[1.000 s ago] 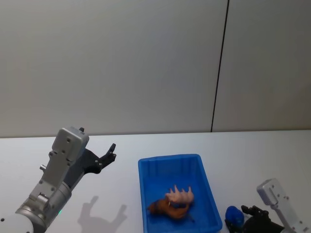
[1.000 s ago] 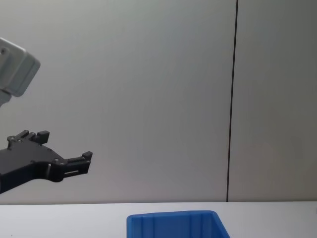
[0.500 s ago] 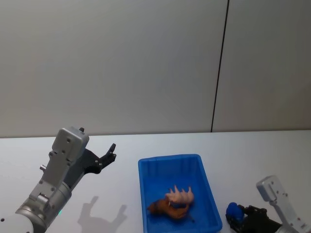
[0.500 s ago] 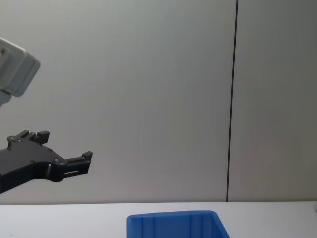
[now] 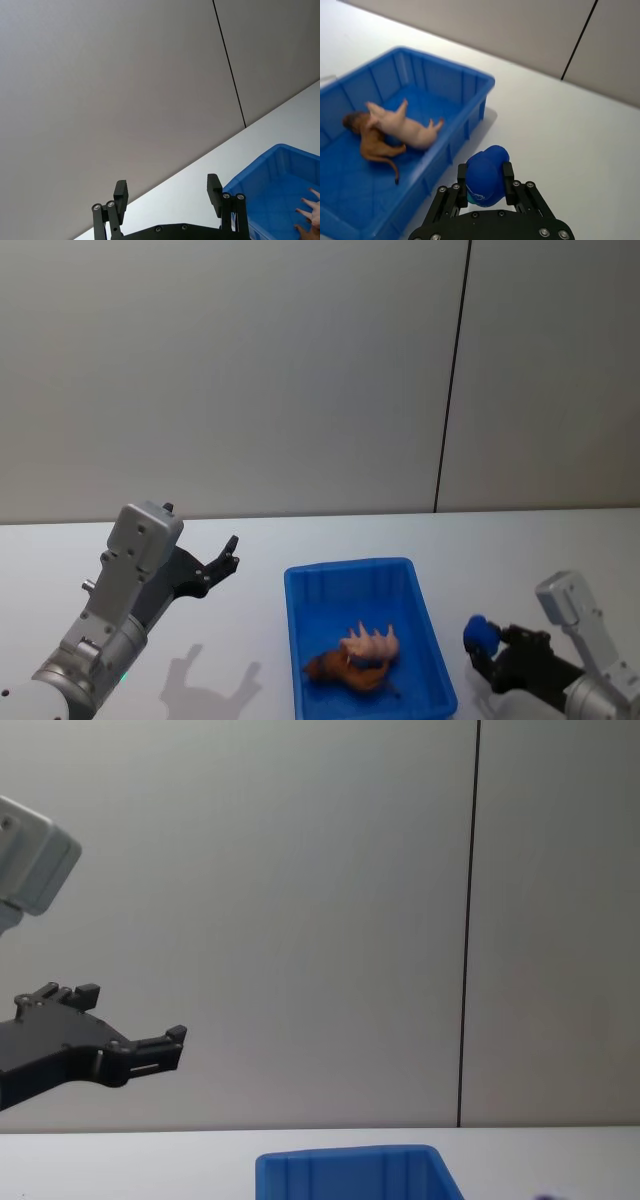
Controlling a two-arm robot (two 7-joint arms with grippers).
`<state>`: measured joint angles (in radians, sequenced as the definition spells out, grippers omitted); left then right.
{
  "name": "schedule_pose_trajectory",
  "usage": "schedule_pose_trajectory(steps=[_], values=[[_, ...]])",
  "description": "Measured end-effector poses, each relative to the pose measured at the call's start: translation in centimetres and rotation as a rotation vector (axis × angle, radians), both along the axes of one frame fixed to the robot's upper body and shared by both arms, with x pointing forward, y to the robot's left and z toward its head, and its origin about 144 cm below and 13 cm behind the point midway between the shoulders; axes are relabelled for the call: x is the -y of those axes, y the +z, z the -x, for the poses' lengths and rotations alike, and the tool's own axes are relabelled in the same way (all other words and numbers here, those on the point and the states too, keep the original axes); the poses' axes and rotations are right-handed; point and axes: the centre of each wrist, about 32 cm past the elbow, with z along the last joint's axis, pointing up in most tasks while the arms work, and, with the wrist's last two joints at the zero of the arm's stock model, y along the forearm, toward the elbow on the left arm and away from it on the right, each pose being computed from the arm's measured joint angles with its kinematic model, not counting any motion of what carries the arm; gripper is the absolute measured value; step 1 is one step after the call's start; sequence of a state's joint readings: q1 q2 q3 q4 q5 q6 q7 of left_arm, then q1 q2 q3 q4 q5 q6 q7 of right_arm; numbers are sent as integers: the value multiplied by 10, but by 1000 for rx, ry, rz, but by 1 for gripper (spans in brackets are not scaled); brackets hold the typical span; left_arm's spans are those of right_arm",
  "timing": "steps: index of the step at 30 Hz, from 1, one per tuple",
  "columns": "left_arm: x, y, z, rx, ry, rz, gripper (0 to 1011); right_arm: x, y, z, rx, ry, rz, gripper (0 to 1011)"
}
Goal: Pick up the two dolls from the table and place them into the box.
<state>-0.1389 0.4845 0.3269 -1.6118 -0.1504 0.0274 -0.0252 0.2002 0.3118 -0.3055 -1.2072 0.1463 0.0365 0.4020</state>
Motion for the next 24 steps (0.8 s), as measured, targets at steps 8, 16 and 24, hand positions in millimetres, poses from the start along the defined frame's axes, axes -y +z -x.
schedule_pose_trajectory(steps=[8,16,24], values=[[0,0,0,0,0,0,1001,-8,28,-1,111,36,-29,343],[0,0,0,0,0,0,1001,-23,49,-3,190,110,-66,297],[0,0,0,0,0,0,1001,-49,63,-12,230,215,-114,298]])
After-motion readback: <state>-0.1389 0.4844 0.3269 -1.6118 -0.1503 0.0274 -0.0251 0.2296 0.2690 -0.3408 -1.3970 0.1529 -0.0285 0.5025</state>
